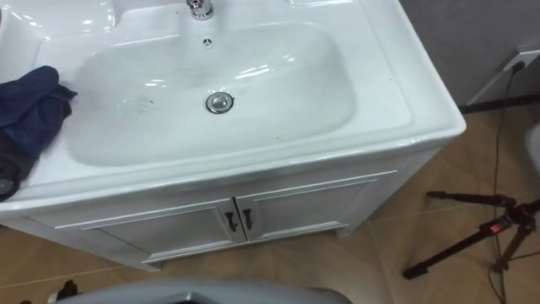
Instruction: Wipe basin
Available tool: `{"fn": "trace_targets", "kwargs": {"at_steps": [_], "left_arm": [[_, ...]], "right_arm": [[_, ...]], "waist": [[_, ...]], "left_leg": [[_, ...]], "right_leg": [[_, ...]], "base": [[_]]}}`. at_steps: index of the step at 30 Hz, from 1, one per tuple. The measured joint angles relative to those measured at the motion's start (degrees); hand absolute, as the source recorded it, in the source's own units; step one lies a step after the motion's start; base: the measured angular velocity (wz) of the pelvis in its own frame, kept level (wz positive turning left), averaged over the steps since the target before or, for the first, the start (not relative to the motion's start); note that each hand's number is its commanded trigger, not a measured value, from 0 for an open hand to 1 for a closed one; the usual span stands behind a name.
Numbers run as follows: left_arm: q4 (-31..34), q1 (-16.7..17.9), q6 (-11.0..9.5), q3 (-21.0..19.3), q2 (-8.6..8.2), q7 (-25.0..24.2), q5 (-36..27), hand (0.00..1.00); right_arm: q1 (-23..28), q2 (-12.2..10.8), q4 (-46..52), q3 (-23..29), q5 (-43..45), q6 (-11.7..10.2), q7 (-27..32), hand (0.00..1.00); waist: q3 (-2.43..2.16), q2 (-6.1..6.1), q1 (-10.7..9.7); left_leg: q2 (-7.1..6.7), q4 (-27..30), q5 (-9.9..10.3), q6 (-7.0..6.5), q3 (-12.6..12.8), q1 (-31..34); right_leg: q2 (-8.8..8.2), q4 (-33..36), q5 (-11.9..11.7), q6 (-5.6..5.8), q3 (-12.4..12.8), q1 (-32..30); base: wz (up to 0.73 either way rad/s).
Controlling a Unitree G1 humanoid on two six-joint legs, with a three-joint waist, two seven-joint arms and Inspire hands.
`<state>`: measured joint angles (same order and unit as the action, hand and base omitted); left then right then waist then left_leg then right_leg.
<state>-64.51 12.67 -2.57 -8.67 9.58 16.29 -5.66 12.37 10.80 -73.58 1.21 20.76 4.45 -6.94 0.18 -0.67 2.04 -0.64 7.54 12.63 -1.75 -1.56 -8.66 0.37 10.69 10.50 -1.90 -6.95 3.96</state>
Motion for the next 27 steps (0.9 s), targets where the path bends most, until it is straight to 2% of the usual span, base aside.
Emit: {"fn": "trace_targets", "kwargs": {"at_steps": [10,19,27], "left_arm": [[-0.2,0.1,2.4,0.7,-0.35,-1.9,2.9,0.00],[-0.2,0.6,5.0,2.2,-1.12,-5.3,4.1,0.00],[-0.2,-0.7,5.2,3.4,-1.13,-8.9,4.1,0.00]], "right_arm": [[0.0,-1.9,0.0,0.0,2.4,1.5,-0.1,0.00],[-1.1,-2.0,-0.3,0.0,2.4,3.1,-0.4,0.00],[-2.3,-2.1,-0.2,-0.7,2.4,3.2,-0.8,0.00]], "waist": [[-0.03,-0.63,-0.9],[-0.06,-0.52,-1.4],[-0.03,-0.50,-1.9]], "left_leg": [[0.00,-0.2,0.2,-0.23,0.0,-0.2],[0.15,-0.1,0.2,-0.23,0.7,-0.3],[0.24,0.0,0.2,-0.23,1.4,-0.7]], "right_leg": [[0.18,-0.1,0.1,0.19,0.8,-0.1],[0.47,0.0,-0.1,0.17,1.4,0.1],[0.54,0.1,-0.2,0.17,2.1,0.1]], "base": [[-0.02],[0.00],[-0.05]]}}
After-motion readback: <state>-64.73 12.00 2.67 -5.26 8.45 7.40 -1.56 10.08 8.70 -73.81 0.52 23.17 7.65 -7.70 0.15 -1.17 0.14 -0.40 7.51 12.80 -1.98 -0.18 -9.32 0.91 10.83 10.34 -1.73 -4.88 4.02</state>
